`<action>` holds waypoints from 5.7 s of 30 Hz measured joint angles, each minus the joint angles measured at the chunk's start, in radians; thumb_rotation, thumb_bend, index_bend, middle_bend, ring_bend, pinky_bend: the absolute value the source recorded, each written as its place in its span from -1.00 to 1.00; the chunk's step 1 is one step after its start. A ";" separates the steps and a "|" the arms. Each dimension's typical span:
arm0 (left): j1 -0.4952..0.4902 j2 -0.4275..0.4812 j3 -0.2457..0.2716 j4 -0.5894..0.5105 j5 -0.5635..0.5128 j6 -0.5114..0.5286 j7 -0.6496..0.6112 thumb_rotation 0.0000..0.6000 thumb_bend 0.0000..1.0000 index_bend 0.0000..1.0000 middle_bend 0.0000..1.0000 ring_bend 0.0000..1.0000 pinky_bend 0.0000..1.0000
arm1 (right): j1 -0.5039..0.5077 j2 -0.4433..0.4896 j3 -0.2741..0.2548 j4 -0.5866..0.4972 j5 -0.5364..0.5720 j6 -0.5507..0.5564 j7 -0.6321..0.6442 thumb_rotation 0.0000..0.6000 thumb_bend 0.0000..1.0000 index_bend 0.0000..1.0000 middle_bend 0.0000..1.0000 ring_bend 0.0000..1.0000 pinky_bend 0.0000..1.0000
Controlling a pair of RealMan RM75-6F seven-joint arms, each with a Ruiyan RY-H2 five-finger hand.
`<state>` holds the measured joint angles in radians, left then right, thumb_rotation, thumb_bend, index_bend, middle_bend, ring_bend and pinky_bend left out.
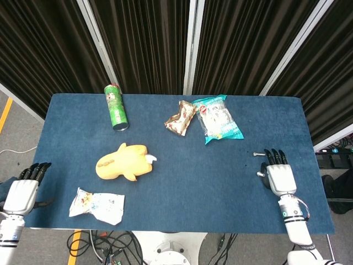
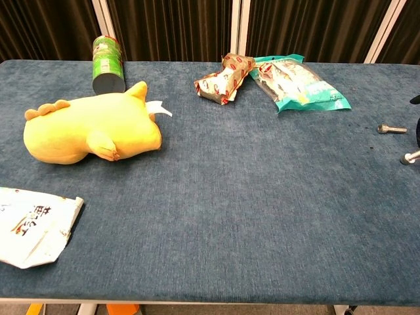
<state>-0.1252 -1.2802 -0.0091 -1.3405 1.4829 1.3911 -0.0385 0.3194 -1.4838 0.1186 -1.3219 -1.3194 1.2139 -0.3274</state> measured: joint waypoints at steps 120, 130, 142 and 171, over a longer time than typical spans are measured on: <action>-0.010 0.008 0.003 -0.020 0.000 -0.014 -0.025 1.00 -1.00 -0.80 -0.76 -0.86 -0.66 | 0.265 -0.097 0.045 0.318 0.281 -0.324 0.002 1.00 -0.44 -0.15 -0.77 -1.00 -1.00; -0.006 0.012 0.005 -0.032 -0.002 -0.013 -0.016 1.00 -1.00 -0.80 -0.76 -0.86 -0.66 | 0.263 -0.105 0.054 0.328 0.284 -0.324 -0.005 1.00 -0.44 -0.02 -0.75 -1.00 -1.00; -0.008 0.015 0.006 -0.045 0.000 -0.015 -0.007 1.00 -1.00 -0.80 -0.76 -0.86 -0.66 | 0.261 -0.107 0.061 0.334 0.294 -0.333 -0.012 1.00 -0.44 0.04 -0.73 -1.00 -1.00; -0.007 0.022 0.010 -0.070 0.001 -0.016 0.000 1.00 -1.00 -0.80 -0.76 -0.86 -0.66 | 0.251 -0.073 0.080 0.275 0.281 -0.289 -0.021 1.00 -0.41 0.16 -0.71 -1.00 -1.00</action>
<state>-0.1324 -1.2582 0.0004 -1.4105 1.4843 1.3752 -0.0384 0.5708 -1.5570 0.1982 -1.0468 -1.0382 0.9246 -0.3485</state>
